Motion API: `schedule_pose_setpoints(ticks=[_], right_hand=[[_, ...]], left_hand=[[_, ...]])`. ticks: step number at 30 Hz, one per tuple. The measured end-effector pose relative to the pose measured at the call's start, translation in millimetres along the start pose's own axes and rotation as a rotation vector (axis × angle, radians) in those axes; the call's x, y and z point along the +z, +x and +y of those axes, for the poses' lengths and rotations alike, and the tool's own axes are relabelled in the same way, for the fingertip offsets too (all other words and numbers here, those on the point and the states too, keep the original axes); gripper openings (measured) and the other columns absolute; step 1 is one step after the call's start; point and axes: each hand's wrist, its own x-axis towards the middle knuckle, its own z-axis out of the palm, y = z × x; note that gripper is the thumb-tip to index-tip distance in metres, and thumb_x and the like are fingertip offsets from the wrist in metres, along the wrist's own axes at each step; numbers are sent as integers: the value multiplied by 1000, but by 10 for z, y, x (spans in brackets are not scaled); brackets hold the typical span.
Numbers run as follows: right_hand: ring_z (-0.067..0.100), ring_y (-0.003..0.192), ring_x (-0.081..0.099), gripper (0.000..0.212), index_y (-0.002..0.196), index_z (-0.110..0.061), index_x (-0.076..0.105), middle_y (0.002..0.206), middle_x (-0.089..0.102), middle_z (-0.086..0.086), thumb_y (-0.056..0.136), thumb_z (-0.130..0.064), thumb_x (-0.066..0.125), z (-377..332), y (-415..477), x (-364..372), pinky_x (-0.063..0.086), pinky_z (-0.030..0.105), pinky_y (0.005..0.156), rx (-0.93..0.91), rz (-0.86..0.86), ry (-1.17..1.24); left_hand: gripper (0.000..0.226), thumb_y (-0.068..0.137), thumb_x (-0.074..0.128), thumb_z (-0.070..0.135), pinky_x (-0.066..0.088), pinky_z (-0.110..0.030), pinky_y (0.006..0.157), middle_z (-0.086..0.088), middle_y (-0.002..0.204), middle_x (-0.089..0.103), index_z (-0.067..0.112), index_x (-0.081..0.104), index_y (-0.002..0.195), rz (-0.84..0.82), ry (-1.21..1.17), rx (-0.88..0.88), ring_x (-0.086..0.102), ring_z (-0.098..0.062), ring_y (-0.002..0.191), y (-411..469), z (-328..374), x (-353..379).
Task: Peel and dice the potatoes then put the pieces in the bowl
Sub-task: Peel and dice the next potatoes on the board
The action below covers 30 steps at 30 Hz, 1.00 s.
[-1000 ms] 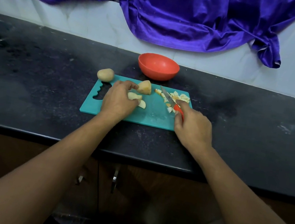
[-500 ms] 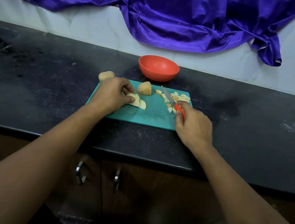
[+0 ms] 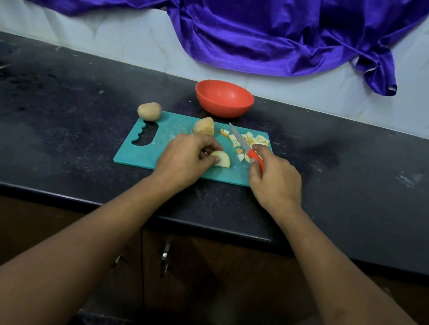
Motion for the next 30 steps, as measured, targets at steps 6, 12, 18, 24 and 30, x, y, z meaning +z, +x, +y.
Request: schedule_pose_setpoints(ticks=[6, 12, 18, 24, 30], right_hand=[[20, 87, 63, 31, 134, -24, 59, 106, 71, 1, 104, -29, 53, -17, -47, -25, 39, 32, 66, 46, 9, 147], [8, 62, 53, 22, 123, -26, 57, 77, 59, -9, 102, -21, 55, -68, -198, -14, 33, 32, 55, 31, -2, 308], [6, 58, 49, 25, 124, -27, 56, 68, 52, -10, 101, -20, 55, -97, -236, -16, 31, 31, 55, 13, 0, 291], [9, 57, 52, 30, 129, -28, 57, 69, 55, -7, 100, -19, 55, -99, -257, -44, 30, 27, 51, 51, 4, 293], [5, 58, 51, 43, 144, -36, 55, 74, 56, -12, 102, -25, 51, -150, -311, -70, 35, 27, 54, 52, -25, 214]], left_hand=[[18, 89, 78, 30, 57, -36, 84, 12, 88, 72, 28, 78, 107, 25, 1, -43, 65, -4, 81, -1, -9, 36], [18, 93, 70, 40, 56, -43, 85, 4, 99, 74, 29, 73, 108, 52, 113, -108, 67, -22, 99, 80, 40, 113], [21, 98, 64, 34, 51, -40, 87, -1, 112, 73, 28, 74, 116, 54, 159, -78, 63, -27, 109, 155, 63, 103], [25, 96, 66, 32, 48, -38, 94, 5, 116, 66, 30, 76, 119, -32, 167, 100, 57, -19, 116, -3, -53, 61], [24, 91, 71, 46, 49, -39, 96, 10, 113, 72, 30, 78, 108, -29, 149, 114, 58, -16, 113, -22, -74, 38]])
